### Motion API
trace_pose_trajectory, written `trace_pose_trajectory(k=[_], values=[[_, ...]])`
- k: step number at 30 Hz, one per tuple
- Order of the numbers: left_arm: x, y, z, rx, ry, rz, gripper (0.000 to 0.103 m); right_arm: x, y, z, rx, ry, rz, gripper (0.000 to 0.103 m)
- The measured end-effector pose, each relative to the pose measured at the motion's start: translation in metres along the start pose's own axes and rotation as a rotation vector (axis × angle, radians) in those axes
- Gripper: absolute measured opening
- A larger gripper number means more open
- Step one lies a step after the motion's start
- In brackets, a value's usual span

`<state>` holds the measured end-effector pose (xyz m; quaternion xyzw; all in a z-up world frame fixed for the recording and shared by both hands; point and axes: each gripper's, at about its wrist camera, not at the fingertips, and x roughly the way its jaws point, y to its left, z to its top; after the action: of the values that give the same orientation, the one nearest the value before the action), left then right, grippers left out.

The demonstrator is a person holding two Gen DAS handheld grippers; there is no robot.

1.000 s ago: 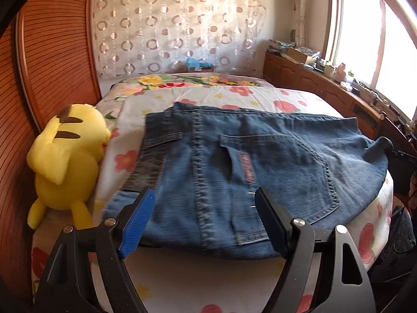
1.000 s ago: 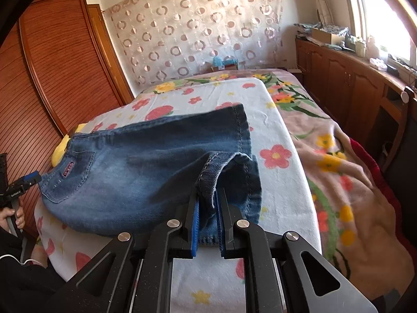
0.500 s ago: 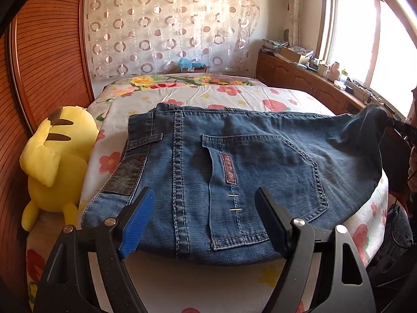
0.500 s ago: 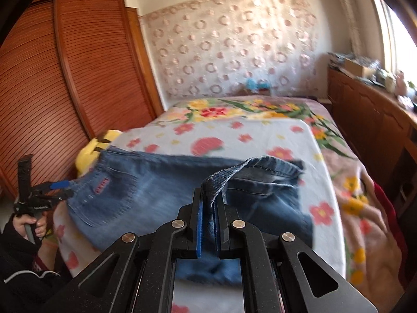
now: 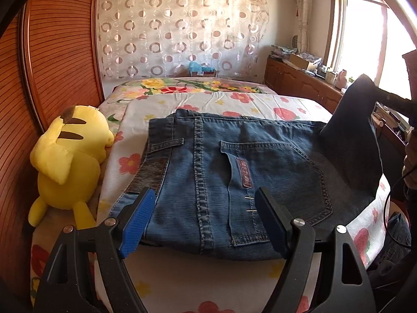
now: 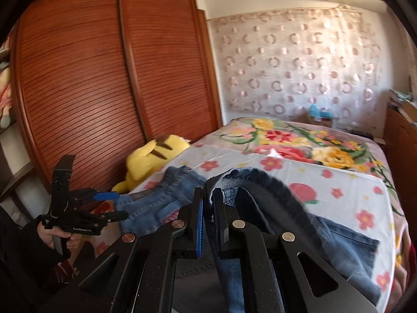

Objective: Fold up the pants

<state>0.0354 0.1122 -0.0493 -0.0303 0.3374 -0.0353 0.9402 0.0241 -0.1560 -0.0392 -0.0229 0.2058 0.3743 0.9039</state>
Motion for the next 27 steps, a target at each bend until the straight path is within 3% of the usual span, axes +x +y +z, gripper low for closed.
trace_pose_trajectory(k=[9,14,17,21,24,27], values=[[0.008,0.001,-0.005,-0.010,0.020,-0.003,0.079,0.040,-0.030,0.002,0.049,0.070,0.047,0.007],[0.011,0.000,-0.006,-0.010,0.027,-0.007,0.079,0.054,-0.023,0.009,0.046,0.131,0.060,0.007],[0.013,-0.001,-0.006,-0.009,0.032,-0.008,0.079,0.057,-0.021,0.012,0.034,0.176,0.027,0.020],[0.015,-0.005,-0.006,-0.009,0.036,-0.013,0.079,0.056,-0.017,0.014,0.017,0.218,0.030,0.022],[0.015,-0.008,-0.004,-0.007,0.035,-0.021,0.079,0.040,-0.010,0.018,-0.003,0.201,0.031,0.023],[0.016,-0.014,-0.002,0.004,0.033,-0.031,0.079,0.023,-0.015,0.021,0.003,0.175,0.001,0.033]])
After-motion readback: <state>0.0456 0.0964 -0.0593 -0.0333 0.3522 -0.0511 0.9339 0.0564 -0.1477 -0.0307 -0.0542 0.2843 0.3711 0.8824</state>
